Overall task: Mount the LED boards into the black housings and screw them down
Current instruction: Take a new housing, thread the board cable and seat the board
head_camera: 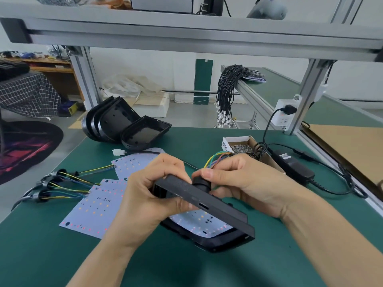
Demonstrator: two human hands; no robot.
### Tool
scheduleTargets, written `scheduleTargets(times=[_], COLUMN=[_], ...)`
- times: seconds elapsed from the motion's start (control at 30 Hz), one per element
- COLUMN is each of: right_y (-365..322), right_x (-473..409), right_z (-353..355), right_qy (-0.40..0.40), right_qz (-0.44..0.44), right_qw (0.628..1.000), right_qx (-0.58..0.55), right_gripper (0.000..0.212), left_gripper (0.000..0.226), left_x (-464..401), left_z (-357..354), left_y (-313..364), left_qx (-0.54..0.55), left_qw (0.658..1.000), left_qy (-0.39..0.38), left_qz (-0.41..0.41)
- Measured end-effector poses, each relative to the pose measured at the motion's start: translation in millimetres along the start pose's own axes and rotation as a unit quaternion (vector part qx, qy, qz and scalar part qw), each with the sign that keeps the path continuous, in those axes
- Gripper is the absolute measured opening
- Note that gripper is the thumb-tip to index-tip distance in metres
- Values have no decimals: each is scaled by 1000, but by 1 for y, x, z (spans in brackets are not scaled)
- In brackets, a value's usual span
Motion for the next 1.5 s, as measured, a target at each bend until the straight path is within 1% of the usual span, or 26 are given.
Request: scheduleTargets(times=[0.13,0.2,0.3,0.37,0.47,0.57,0.63,0.7,0.8,0.9,0.93,0.97,1.07,1.17,1.27,1.33,1.43,1.5], right_y=[6,8,7,6,2,0,4,5,1,-1,-2,-4,-9,-8,-1,4,8,9], right_x=[7,11,15,15,10,9,11,12,6,-1,-3,-3,-5,-4,-1,3,6,7], right_z=[-6,-10,-12,-13,-12,-10,-11,-15,-15,-13,-12,-10,-4,-4,-5,-7,-9,-11], right_qy=[21,23,19,14,27,52,51,37,16,-3,-6,-8,-7,-9,20,37,42,44], right_qz=[-15,-23,-32,-24,27,76,83,75,38,-21,-29,-31,-24,-18,2,5,-14,-23], right_qw=[995,993,995,996,999,995,995,996,998,999,999,999,998,998,999,999,999,999], right_qx=[-96,-112,-95,-83,-24,34,28,17,57,30,24,25,52,57,39,36,10,8], right_gripper=[18,15,23,23,10,14,17,16,17,32,37,38,24,19,25,32,25,24], left_gripper=[32,30,28,28,28,27,27,30,37,32,30,29,30,29,28,32,35,36], left_x=[2,3,3,3,0,-2,-2,0,0,-4,-5,-6,-6,-6,-6,-4,-2,-2], left_z=[2,2,3,3,5,7,7,8,11,8,7,6,4,5,6,7,6,6], left_y=[-1,-1,0,0,-1,-1,-2,-3,-5,-2,-2,-3,-4,-5,-4,-4,-5,-6], left_qx=[-8,-5,0,-2,0,-8,-13,-5,34,31,29,26,21,19,-3,-5,-7,-7], left_qw=[1000,1000,1000,1000,1000,1000,1000,1000,998,998,998,997,997,998,999,1000,1000,1000], left_qy=[23,22,14,4,-10,-15,-24,-23,-16,-44,-51,-57,-63,-53,-29,-18,3,1], left_qz=[-12,-18,-14,-6,2,3,3,11,40,30,31,33,40,39,20,15,8,6])
Point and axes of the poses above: each hand's wrist, its own x-axis away from the middle knuckle, its own z-axis out of the back of the hand, y = z × x, the point moved 4 cm from there along -x, towards the middle knuckle, and after that the axes turned 2 degrees about x, right-handed, at the moved point
